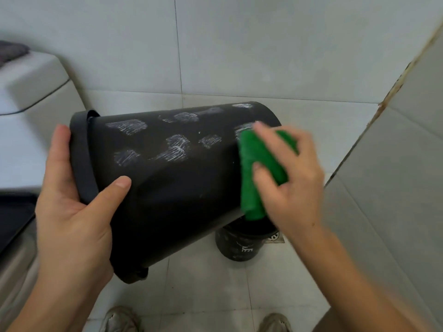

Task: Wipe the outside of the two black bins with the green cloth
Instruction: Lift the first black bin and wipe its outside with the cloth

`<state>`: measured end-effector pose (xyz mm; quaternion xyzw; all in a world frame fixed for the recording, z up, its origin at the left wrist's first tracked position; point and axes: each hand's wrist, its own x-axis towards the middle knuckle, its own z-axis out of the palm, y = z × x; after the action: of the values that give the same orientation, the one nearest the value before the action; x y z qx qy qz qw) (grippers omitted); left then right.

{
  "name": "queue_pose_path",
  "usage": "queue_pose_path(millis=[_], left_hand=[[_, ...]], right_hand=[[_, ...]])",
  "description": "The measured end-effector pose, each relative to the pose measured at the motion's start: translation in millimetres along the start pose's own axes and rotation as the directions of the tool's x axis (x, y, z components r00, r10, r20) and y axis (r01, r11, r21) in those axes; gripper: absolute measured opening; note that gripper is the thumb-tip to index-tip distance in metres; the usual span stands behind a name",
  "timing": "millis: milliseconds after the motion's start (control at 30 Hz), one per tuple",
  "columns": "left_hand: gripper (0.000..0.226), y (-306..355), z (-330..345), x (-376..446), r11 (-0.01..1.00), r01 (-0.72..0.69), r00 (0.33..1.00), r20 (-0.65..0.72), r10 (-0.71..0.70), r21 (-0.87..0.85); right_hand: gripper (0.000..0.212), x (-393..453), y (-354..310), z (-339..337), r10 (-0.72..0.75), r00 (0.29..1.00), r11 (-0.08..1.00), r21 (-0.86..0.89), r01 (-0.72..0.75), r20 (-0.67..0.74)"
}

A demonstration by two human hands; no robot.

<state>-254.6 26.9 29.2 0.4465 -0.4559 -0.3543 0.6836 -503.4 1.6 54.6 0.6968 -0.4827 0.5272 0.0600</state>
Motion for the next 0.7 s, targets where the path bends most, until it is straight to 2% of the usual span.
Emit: queue_pose_path(millis=[33, 67, 100, 167, 200, 233, 267, 333, 367, 400, 433, 467, 533, 567, 600, 633, 700], left_hand=[[0.089, 2.2, 2.7, -1.5, 0.999, -0.046, 0.999, -0.01, 0.046, 0.015], [0.086, 5.6, 6.0, -2.9, 0.996, -0.081, 0.997, -0.013, 0.081, 0.03], [0.086, 7.4, 7.1, -3.2, 0.995, -0.093, 0.995, -0.013, 0.094, 0.035], [0.09, 5.5, 1.8, -1.7, 0.999, -0.035, 0.999, -0.014, 0.035, 0.004], [0.096, 4.2, -3.6, -0.1, 0.999, 0.03, 0.999, -0.022, -0.031, -0.033], [0.102, 2.2, -9.4, 2.3, 0.995, 0.092, 0.995, -0.02, -0.093, -0.049], [0.104, 3.1, -13.3, 3.4, 0.992, 0.118, 0.993, 0.003, -0.118, -0.031], [0.094, 4.1, -10.8, 4.9, 0.998, 0.055, 0.998, 0.043, -0.055, 0.01], [0.087, 6.1, -5.0, 3.8, 1.0, 0.013, 0.999, 0.031, -0.013, -0.008], [0.084, 9.8, 0.6, 1.1, 0.999, -0.035, 0.999, 0.018, 0.035, -0.017], [0.084, 11.8, 4.9, -0.5, 0.997, -0.081, 0.997, 0.0, 0.081, -0.004], [0.085, 15.8, 9.3, -3.2, 0.994, -0.111, 0.994, 0.004, 0.111, 0.011], [0.088, 12.4, 4.4, -1.4, 0.994, -0.106, 0.994, 0.009, 0.106, 0.024], [0.094, 8.7, 0.0, 1.3, 0.994, -0.093, 0.996, 0.009, 0.093, 0.053], [0.1, 4.9, -4.6, 3.9, 0.994, -0.074, 0.997, 0.018, 0.073, 0.076], [0.104, 0.1, -8.7, 6.4, 0.998, -0.039, 0.999, 0.009, 0.039, 0.052], [0.104, -4.0, -8.0, 7.5, 0.997, 0.056, 0.998, 0.01, -0.056, -0.051]], right_hand=[[0.049, -6.2, -5.4, 1.1, -0.126, 0.99, 0.992, -0.024, 0.127, 0.058], [0.048, -6.1, -3.4, 1.1, -0.185, 0.979, 0.981, -0.047, 0.189, 0.079], [0.049, -2.2, 3.3, 0.2, -0.159, 0.986, 0.985, -0.057, 0.162, 0.052], [0.051, 12.0, 21.3, -4.5, 0.092, 0.991, 0.996, 0.014, -0.091, -0.094], [0.051, 17.8, 26.4, -6.8, 0.221, 0.964, 0.974, 0.085, -0.21, -0.148], [0.05, 19.0, 25.0, -7.6, 0.277, 0.945, 0.959, 0.115, -0.26, -0.171], [0.05, 16.1, 17.4, -6.6, 0.238, 0.958, 0.969, 0.105, -0.223, -0.161], [0.051, 0.6, 0.4, -1.1, -0.014, 0.999, 0.999, 0.039, 0.015, -0.033], [0.051, -6.6, -5.0, 0.0, -0.133, 0.99, 0.991, 0.026, 0.132, 0.049], [0.051, -6.8, -4.0, -0.1, -0.186, 0.978, 0.983, 0.016, 0.185, 0.097], [0.052, -1.9, 1.2, -0.8, -0.156, 0.983, 0.988, 0.003, 0.157, 0.094], [0.052, 5.0, 9.8, -1.6, -0.057, 0.997, 0.998, -0.005, 0.058, 0.045], [0.052, 20.3, 24.8, -5.3, 0.222, 0.968, 0.975, 0.041, -0.219, -0.115], [0.051, 21.8, 25.9, -5.5, 0.306, 0.939, 0.952, 0.07, -0.299, -0.154], [0.051, 18.1, 19.5, -3.8, 0.309, 0.939, 0.951, 0.077, -0.3, -0.152], [0.052, 10.7, 10.0, -0.6, 0.236, 0.966, 0.971, 0.07, -0.229, -0.107], [0.052, -8.3, -9.8, 4.3, -0.038, 0.996, 0.998, 0.052, 0.034, 0.085]])
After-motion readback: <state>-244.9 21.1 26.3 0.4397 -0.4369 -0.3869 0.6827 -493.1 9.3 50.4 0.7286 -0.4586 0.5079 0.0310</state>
